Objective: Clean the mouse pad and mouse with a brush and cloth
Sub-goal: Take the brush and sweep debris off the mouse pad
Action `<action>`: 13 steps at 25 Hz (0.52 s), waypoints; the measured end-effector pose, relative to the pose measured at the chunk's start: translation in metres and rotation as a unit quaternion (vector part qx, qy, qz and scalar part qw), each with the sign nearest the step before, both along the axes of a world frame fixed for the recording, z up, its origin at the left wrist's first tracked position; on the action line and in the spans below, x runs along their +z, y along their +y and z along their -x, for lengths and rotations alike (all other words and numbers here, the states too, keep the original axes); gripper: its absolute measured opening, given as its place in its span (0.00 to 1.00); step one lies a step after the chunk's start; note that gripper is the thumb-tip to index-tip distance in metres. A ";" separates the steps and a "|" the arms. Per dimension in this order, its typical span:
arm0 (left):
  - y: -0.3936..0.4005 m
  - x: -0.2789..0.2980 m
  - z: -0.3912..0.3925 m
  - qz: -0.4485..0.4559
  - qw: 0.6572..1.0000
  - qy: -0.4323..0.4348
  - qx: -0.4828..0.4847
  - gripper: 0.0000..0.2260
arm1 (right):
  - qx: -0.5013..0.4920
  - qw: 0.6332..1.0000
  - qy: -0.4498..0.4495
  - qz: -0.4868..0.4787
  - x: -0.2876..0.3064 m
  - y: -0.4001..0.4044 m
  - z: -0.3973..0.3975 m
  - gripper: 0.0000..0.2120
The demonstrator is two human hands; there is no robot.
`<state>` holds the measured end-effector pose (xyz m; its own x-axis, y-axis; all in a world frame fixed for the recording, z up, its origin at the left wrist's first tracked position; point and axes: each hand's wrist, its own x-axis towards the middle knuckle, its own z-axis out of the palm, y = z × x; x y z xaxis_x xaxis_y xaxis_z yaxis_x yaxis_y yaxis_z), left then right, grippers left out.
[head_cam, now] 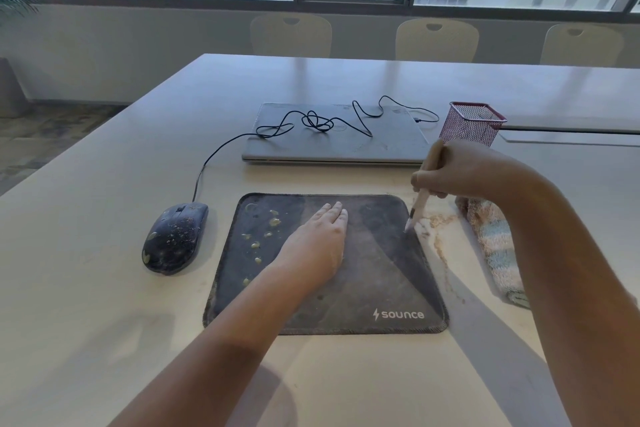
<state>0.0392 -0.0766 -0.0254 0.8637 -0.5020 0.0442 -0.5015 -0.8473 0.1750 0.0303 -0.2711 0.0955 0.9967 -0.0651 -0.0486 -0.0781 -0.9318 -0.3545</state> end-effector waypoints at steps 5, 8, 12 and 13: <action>0.000 0.000 0.001 0.001 1.000 -0.005 -0.004 0.24 | 0.030 0.992 -0.088 -0.082 -0.002 0.011 0.001 0.06; 0.000 0.001 0.001 0.008 1.000 -0.003 -0.004 0.23 | 0.023 0.997 -0.063 -0.029 -0.004 0.012 0.001 0.05; 0.000 0.001 0.001 0.008 1.000 -0.004 -0.003 0.23 | -0.020 0.999 0.004 -0.026 0.005 0.004 0.005 0.07; 0.000 0.001 0.001 0.006 1.000 -0.004 -0.002 0.24 | -0.041 0.998 -0.015 -0.034 0.006 0.003 0.005 0.08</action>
